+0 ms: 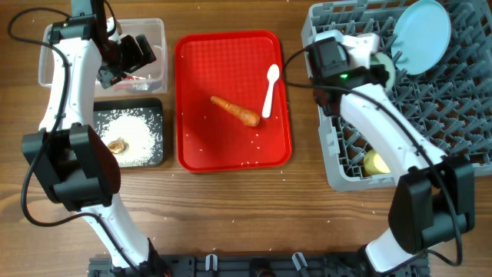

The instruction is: Sort waste into correct bins and load items into the dishwasher rack

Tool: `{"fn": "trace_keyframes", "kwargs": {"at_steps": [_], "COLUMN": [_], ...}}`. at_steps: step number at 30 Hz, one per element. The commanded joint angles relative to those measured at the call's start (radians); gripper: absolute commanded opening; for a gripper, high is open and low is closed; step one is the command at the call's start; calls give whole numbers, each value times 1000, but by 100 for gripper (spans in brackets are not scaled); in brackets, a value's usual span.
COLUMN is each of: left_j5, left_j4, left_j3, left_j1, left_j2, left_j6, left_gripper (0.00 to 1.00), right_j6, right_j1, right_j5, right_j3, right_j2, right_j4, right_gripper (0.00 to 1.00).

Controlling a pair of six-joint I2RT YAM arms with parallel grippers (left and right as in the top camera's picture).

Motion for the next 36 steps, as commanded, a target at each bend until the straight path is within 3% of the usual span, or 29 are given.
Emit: {"fn": "trace_keyframes", "kwargs": {"at_steps": [1,4,7,9,24,30,36], "left_j5": [-6,-6,-6,-6,-6,-6,-6], "left_j4": [3,3,3,3,7,7,9], "left_j3": [14,14,14,14,14,14,14], "left_j1": [-2,-2,-2,-2,-2,-2,-2], "left_j2": [-19,-19,-19,-19,-19,-19,-19], "left_j6": [-5,-5,-5,-5,-5,-5,-5], "left_gripper": [100,100,100,100,100,100,100], "right_j6": [-59,-61,-59,-137,-136,-140,-163], "right_j1": [61,73,71,71,19,19,16], "right_j5": [25,27,206,266,-35,122,74], "right_j3": [-4,-4,-4,-4,-14,-42,-76], "right_j2": [24,24,24,24,24,26,31], "right_j4": [-3,-37,-9,40,-17,-21,23], "right_gripper": [4,4,4,4,4,4,4]}}
